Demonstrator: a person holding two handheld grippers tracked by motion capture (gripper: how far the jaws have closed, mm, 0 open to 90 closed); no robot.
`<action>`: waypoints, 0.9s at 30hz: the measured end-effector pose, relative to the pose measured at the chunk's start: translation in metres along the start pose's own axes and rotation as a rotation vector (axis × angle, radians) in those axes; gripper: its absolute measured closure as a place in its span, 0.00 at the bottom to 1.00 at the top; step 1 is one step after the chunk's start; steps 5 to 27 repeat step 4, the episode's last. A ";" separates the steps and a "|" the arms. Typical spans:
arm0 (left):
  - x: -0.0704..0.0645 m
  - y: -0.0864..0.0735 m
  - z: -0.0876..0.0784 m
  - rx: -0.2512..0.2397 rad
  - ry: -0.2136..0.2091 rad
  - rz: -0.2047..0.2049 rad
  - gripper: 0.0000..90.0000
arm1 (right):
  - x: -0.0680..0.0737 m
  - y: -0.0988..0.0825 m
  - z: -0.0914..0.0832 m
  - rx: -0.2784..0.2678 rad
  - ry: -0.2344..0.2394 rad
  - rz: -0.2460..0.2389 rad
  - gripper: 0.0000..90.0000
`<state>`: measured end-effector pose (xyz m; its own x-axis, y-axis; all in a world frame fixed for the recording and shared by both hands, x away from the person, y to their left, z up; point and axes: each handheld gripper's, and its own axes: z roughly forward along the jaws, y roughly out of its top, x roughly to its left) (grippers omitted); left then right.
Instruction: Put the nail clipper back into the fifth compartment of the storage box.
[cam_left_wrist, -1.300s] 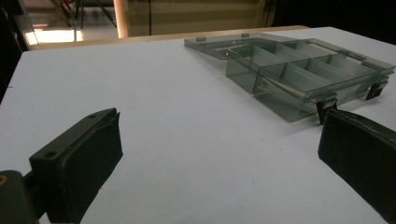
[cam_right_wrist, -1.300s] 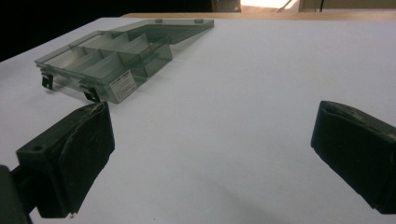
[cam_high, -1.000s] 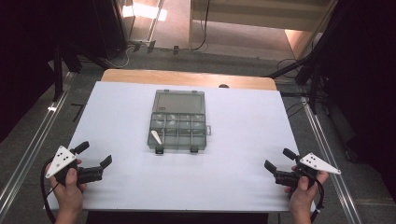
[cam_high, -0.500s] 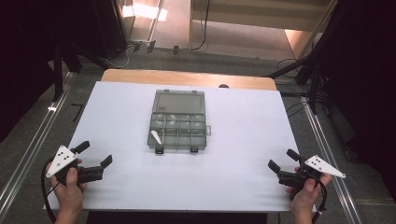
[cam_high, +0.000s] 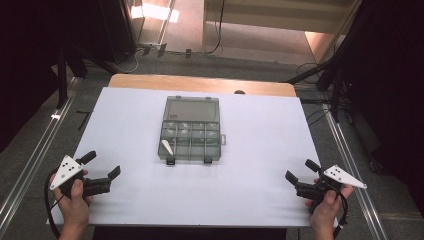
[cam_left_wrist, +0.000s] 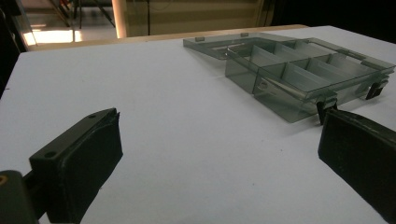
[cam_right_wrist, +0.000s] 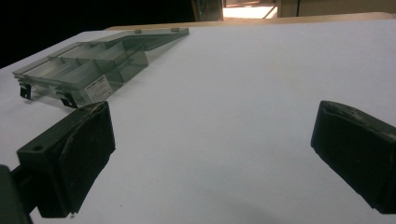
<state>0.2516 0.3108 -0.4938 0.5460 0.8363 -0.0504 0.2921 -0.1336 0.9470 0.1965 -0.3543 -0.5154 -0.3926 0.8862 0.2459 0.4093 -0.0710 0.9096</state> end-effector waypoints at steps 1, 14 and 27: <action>0.000 0.000 0.000 0.001 0.000 0.000 0.00 | 0.000 0.000 0.000 0.002 0.000 0.002 0.00; 0.000 0.000 0.000 0.001 0.000 0.002 0.00 | 0.000 0.000 0.002 0.012 -0.003 0.006 0.00; 0.000 0.000 0.000 0.001 0.000 0.002 0.00 | 0.000 0.000 0.002 0.012 -0.003 0.006 0.00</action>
